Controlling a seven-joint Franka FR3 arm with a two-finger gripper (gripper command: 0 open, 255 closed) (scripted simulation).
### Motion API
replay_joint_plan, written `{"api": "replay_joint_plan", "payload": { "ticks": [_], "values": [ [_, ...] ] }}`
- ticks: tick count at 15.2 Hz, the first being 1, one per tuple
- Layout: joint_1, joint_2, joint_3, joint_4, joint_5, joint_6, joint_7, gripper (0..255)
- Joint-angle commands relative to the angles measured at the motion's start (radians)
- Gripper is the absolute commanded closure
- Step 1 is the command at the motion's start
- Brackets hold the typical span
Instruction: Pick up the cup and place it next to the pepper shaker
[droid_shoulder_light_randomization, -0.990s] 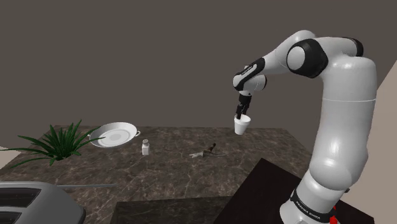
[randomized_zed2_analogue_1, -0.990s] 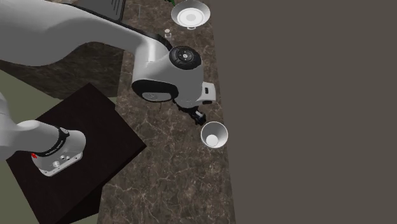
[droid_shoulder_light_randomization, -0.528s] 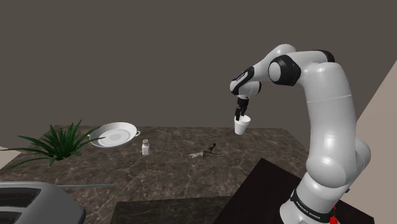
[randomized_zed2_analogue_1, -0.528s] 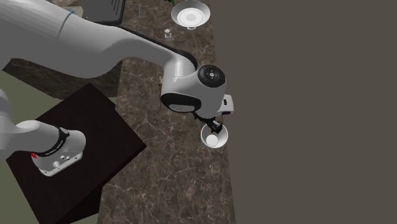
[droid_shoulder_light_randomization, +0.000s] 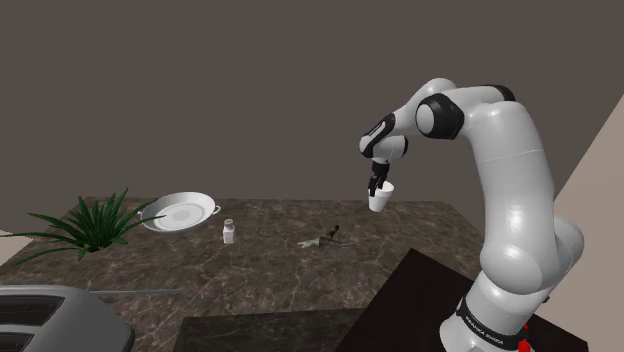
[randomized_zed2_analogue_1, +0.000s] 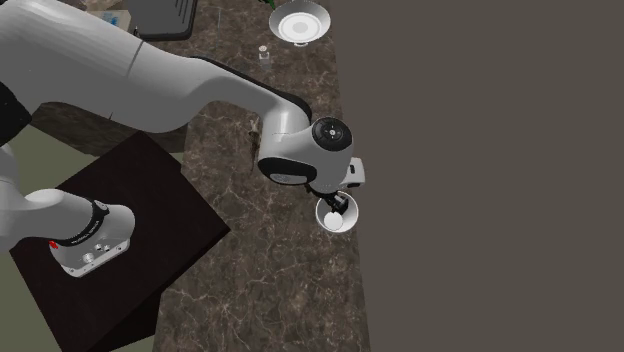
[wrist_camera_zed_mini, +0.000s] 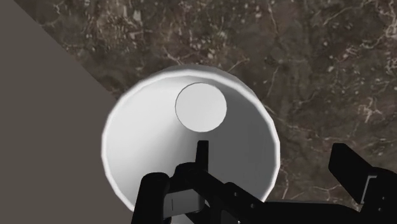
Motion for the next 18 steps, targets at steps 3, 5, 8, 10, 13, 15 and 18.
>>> {"api": "replay_joint_plan", "payload": {
  "ticks": [3,5,8,10,13,15,18],
  "values": [
    [0.0,0.002,0.001,-0.002,0.001,0.004,0.0,0],
    [0.0,0.002,0.001,-0.002,0.001,0.004,0.0,0],
    [0.0,0.002,0.001,-0.002,0.001,0.004,0.0,255],
    [0.0,0.002,0.001,-0.002,0.001,0.004,0.0,255],
    [0.0,0.001,0.001,-0.002,0.001,0.004,0.0,255],
    [0.001,0.001,0.001,-0.003,0.001,0.005,0.0,255],
    [0.004,-0.017,-0.005,-0.002,-0.006,-0.013,0.003,255]
  ]
}}
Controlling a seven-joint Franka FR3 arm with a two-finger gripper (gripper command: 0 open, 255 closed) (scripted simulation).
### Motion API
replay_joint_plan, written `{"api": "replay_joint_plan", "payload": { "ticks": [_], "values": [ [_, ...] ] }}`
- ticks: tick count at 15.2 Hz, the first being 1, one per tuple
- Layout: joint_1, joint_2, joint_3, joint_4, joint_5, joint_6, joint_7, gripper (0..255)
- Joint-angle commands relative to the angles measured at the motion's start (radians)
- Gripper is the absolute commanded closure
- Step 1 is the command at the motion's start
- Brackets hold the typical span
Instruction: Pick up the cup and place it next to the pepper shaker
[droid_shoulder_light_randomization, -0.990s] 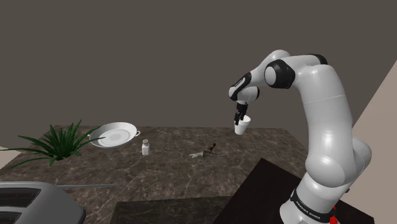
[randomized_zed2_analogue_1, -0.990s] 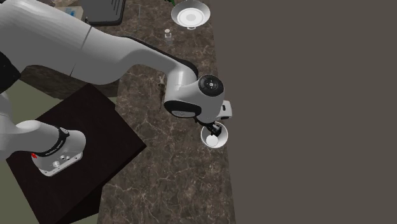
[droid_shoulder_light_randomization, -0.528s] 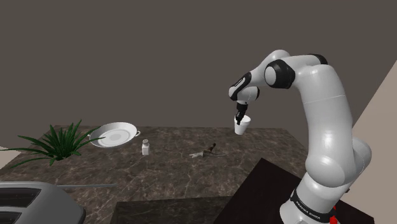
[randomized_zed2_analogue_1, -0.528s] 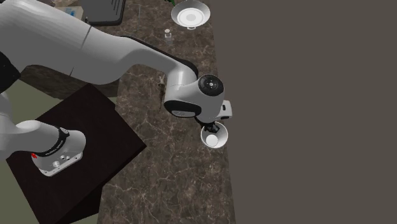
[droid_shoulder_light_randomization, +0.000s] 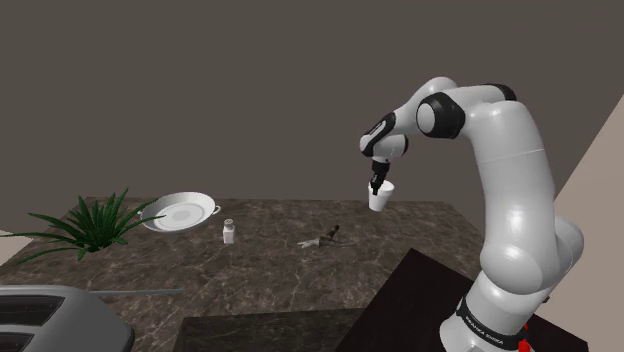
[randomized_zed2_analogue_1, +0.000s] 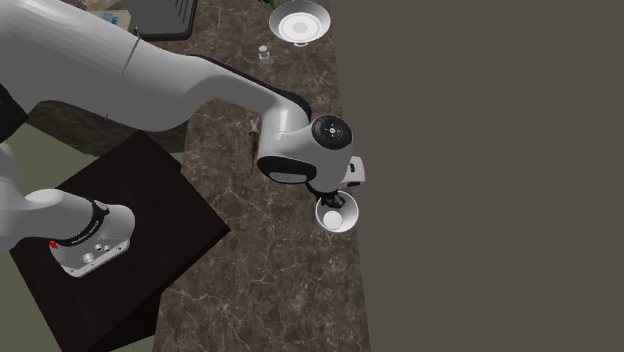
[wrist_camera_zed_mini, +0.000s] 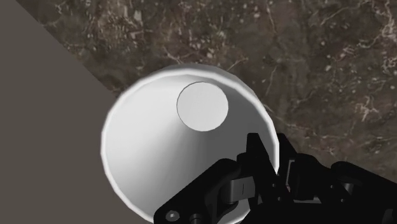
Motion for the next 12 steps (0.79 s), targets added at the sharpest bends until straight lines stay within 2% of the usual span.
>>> {"api": "replay_joint_plan", "payload": {
  "ticks": [1,12],
  "values": [
    [0.003,-0.016,-0.006,0.001,-0.007,-0.016,0.003,255],
    [0.024,-0.107,-0.035,0.02,-0.048,-0.122,0.024,255]
  ]
}}
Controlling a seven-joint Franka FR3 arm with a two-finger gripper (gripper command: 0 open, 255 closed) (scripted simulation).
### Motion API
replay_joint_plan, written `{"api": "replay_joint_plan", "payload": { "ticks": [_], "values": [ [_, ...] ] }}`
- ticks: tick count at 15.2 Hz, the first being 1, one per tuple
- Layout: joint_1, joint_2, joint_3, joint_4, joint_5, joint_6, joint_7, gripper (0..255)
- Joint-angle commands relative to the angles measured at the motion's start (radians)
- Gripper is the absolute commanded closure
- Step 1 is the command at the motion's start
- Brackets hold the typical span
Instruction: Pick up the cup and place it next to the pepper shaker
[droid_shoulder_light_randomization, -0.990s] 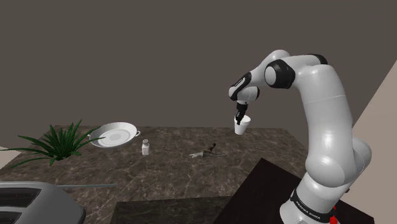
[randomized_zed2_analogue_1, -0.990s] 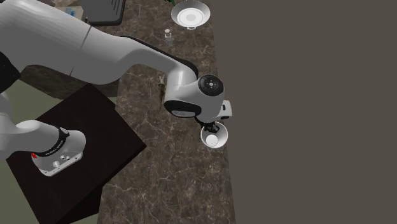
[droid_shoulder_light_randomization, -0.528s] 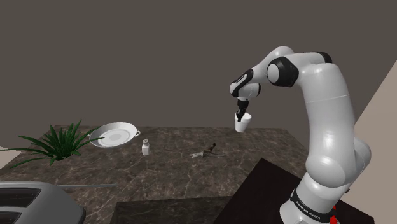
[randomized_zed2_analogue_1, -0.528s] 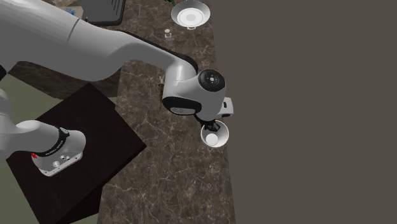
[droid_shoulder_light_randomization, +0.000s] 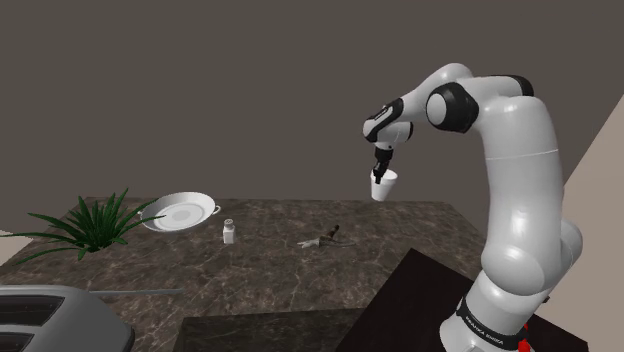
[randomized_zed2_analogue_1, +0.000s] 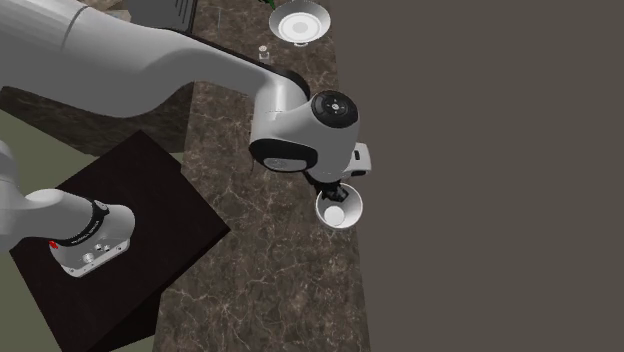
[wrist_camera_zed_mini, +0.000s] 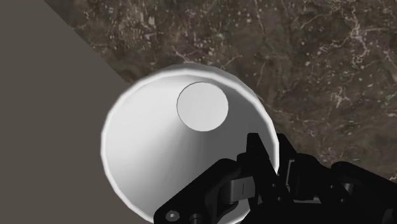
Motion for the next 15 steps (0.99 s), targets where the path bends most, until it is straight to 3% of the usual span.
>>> {"api": "replay_joint_plan", "payload": {
  "ticks": [1,15],
  "values": [
    [0.002,-0.015,-0.005,0.007,-0.007,-0.022,0.002,255],
    [0.017,-0.103,-0.03,0.076,-0.052,-0.172,0.024,255]
  ]
}}
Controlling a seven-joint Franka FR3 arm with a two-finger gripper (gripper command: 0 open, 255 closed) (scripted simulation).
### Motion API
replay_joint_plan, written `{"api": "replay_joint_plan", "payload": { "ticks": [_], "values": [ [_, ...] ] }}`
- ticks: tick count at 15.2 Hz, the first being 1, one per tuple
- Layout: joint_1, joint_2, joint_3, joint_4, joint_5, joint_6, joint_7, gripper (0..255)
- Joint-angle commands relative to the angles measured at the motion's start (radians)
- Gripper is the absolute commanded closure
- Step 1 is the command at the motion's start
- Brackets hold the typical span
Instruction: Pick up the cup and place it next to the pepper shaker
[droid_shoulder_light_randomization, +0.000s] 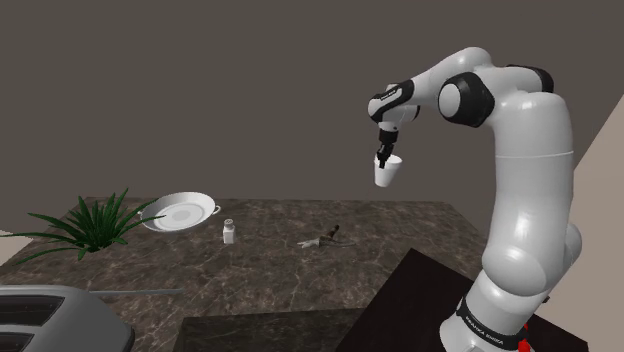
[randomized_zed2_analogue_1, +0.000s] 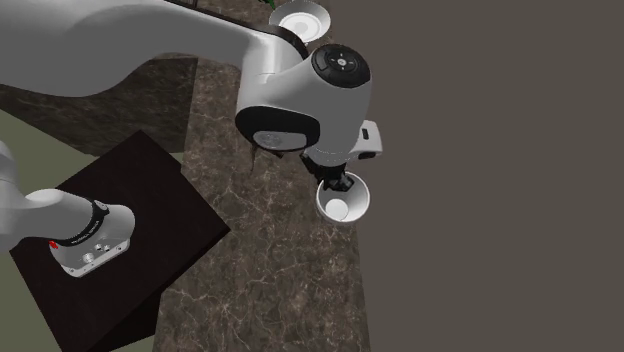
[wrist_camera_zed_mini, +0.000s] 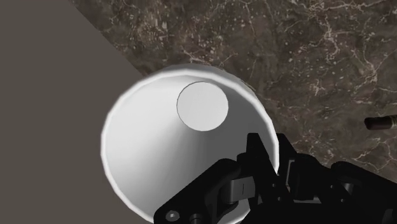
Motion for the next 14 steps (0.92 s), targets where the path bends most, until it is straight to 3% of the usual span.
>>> {"api": "replay_joint_plan", "payload": {
  "ticks": [1,11,14],
  "values": [
    [0.001,-0.01,-0.003,0.013,-0.005,-0.022,0.002,255],
    [0.004,-0.047,-0.012,0.086,-0.025,-0.129,0.011,255],
    [0.057,-0.074,0.003,0.054,-0.04,-0.121,0.079,255]
  ]
}}
